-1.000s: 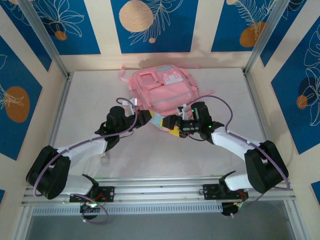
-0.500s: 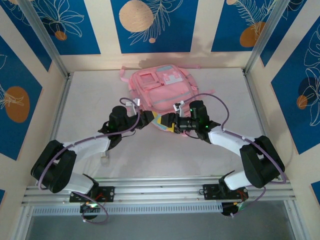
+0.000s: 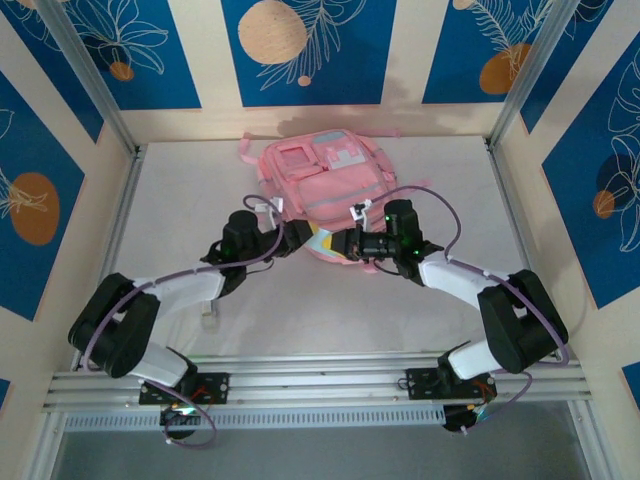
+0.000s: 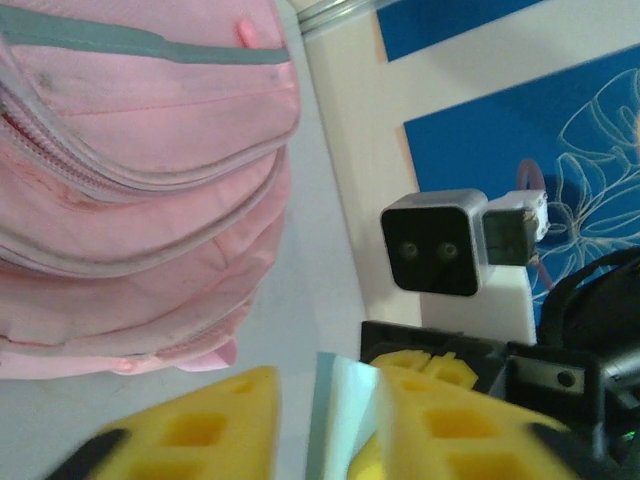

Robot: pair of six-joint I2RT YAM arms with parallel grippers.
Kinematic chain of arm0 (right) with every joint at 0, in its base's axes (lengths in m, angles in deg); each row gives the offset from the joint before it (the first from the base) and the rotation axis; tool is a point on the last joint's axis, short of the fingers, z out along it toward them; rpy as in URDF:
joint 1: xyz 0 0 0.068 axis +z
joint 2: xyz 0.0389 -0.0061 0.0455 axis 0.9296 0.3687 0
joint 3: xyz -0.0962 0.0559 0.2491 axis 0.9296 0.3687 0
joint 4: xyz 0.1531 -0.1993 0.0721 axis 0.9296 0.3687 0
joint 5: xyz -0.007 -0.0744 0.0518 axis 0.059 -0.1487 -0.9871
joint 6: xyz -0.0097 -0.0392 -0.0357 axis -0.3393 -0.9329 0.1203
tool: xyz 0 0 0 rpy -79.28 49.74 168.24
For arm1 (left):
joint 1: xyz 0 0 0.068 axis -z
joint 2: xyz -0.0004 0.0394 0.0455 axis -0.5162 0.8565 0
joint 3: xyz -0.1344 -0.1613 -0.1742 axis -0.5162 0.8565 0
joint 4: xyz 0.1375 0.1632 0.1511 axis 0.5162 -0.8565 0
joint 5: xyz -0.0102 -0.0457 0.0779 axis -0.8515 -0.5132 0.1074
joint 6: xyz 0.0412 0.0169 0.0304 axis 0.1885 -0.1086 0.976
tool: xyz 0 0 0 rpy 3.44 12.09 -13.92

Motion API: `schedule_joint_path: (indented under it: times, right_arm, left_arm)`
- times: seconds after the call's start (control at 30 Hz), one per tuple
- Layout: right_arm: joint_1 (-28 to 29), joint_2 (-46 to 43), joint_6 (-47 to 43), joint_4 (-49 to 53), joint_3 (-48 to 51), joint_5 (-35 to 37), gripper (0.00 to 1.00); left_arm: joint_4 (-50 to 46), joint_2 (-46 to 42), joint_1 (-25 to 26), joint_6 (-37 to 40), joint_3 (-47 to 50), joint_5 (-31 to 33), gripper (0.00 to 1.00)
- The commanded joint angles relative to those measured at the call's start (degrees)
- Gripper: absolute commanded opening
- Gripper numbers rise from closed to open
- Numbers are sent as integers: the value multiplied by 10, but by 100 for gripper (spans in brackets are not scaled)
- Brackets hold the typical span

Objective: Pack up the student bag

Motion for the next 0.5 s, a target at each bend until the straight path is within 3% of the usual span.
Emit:
schedule_joint_path:
  times: [0.0, 0.13, 0.27, 0.47]
  right_arm:
    - [-29, -33, -23, 36, 11, -1, 0]
    - [-81, -72, -69, 142, 5, 26, 0]
    - [-137, -114, -113, 277, -9, 106, 0]
    - [-219, -152, -128, 345, -7, 137, 0]
  left_arm:
    - [-98, 11, 0, 96, -74, -7, 38]
    - [-285, 40, 7, 250, -185, 18, 37]
    - [-425, 87, 25, 391, -289, 81, 38]
    - [-551, 188, 56, 531, -421, 166, 41]
